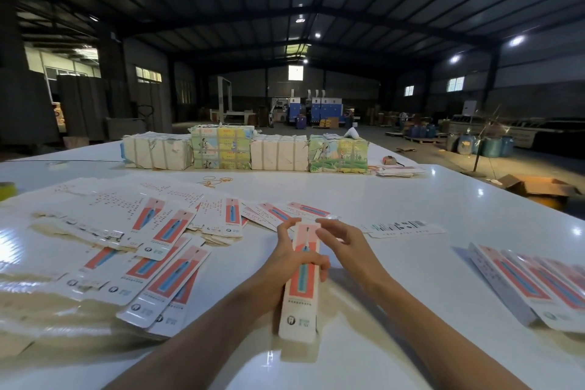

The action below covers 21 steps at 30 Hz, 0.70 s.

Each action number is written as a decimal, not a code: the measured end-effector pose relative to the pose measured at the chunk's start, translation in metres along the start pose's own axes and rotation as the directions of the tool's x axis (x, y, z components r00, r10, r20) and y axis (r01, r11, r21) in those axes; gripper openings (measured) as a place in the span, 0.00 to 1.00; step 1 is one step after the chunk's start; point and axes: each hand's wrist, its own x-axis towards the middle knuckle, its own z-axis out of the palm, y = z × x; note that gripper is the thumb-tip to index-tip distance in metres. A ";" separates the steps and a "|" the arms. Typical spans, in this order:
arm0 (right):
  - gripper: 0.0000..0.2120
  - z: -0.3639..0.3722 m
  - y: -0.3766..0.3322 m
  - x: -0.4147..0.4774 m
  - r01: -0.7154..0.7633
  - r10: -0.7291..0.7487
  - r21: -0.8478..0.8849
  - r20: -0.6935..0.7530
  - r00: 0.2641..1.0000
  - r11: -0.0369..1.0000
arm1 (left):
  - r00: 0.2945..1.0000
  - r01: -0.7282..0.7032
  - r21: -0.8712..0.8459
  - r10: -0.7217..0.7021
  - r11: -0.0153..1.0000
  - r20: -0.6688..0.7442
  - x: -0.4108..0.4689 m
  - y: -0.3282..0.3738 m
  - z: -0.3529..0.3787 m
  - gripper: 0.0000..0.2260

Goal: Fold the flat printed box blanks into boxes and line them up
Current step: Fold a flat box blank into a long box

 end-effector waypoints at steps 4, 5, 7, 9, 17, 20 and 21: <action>0.16 0.011 -0.008 -0.006 0.079 -0.091 -0.201 -0.049 0.995 0.976 | 0.981 -0.080 -0.252 0.032 0.964 -0.190 0.000 0.008 0.002 0.38; 0.18 0.015 -0.012 -0.009 0.086 -0.092 -0.251 -0.015 0.996 0.964 | 0.975 -0.102 -0.340 0.026 0.935 -0.221 -0.001 0.010 0.003 0.34; 0.24 0.025 -0.019 -0.017 0.099 -0.074 -0.373 0.081 0.994 0.922 | 0.975 -0.108 -0.538 -0.016 0.836 -0.221 -0.005 0.016 0.002 0.26; 0.26 0.034 -0.024 -0.023 0.140 -0.079 -0.513 0.140 0.987 0.847 | 0.996 -0.043 -0.651 -0.018 0.758 -0.087 -0.009 0.022 0.000 0.25; 0.15 0.000 -0.022 -0.036 -0.051 0.074 -0.649 0.008 0.997 0.759 | 0.997 0.014 0.728 0.048 0.685 -0.065 -0.015 0.035 -0.032 0.26; 0.20 -0.052 -0.013 -0.039 -0.178 0.154 -0.791 -0.107 0.982 0.585 | 0.988 0.148 0.988 0.035 0.033 -0.149 -0.015 0.039 -0.071 0.18; 0.22 -0.069 -0.008 -0.041 -0.223 0.177 -0.821 -0.151 0.972 0.525 | 0.975 0.221 0.971 0.023 -0.096 -0.220 -0.019 0.038 -0.082 0.16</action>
